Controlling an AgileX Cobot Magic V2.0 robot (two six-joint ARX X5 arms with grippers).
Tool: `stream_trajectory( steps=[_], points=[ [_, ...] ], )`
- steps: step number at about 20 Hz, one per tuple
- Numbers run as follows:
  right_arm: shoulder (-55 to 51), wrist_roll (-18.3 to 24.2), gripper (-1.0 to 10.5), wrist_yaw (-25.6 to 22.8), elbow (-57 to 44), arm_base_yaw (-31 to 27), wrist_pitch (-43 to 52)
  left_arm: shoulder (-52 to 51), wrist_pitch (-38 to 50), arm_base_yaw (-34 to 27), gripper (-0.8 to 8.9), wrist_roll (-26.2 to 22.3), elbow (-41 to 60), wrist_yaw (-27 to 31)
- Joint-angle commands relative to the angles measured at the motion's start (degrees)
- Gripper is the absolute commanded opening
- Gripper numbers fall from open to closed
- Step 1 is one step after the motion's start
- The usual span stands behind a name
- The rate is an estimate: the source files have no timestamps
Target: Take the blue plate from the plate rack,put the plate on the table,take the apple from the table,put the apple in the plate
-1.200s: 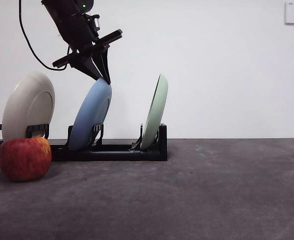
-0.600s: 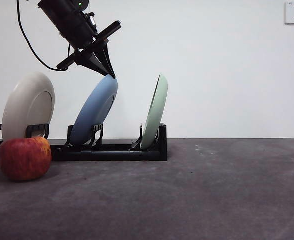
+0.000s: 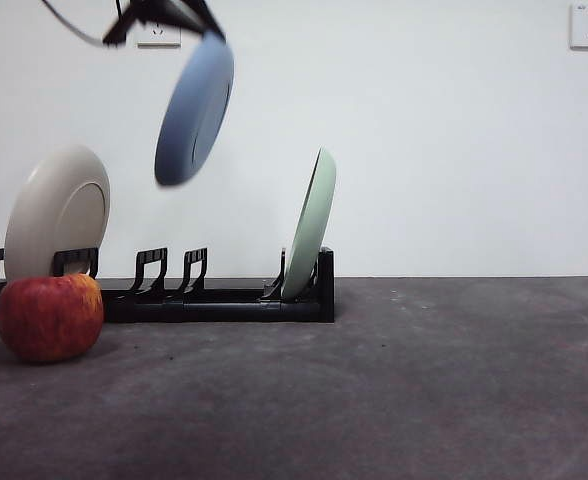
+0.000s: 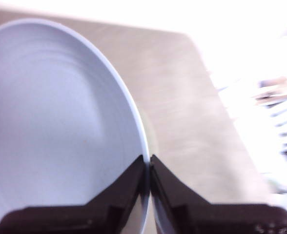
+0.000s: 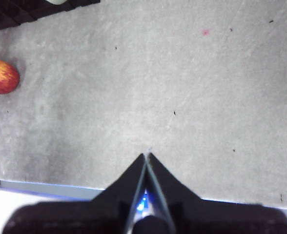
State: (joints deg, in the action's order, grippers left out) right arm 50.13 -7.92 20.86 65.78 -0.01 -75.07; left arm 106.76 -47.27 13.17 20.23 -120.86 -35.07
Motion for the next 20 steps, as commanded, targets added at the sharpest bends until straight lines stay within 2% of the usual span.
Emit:
stream_trajectory(
  steps=[1,5,7,9,12,17,20],
  points=[
    [0.0,0.0,0.0,0.0,0.2,0.0,0.0,-2.8,0.3,0.1,-0.08,0.7,-0.1,-7.1],
    [0.0,0.2,0.0,0.0,0.2,0.0,0.0,-8.3,-0.9,0.8,-0.08,-0.7,-0.1,-19.5],
    [0.0,0.3,0.0,0.0,0.2,0.0,0.0,-11.1,-2.6,1.4,-0.08,-2.1,-0.1,-19.5],
    [0.0,0.4,0.0,0.0,0.2,0.0,-0.1,-14.3,-6.3,2.5,-0.08,-6.0,-0.1,-18.5],
    [0.0,0.7,0.0,0.0,0.2,0.0,-0.2,-19.1,-12.9,5.6,-0.08,-12.8,-0.1,-12.5],
    [0.0,0.6,0.0,0.0,0.2,0.0,-0.1,-24.4,-20.8,12.6,-0.08,-18.0,-0.1,-4.6],
    [0.0,0.6,0.0,0.0,0.2,0.0,0.0,-25.9,-26.0,20.0,-0.08,-19.5,-0.1,7.2]
  ],
)
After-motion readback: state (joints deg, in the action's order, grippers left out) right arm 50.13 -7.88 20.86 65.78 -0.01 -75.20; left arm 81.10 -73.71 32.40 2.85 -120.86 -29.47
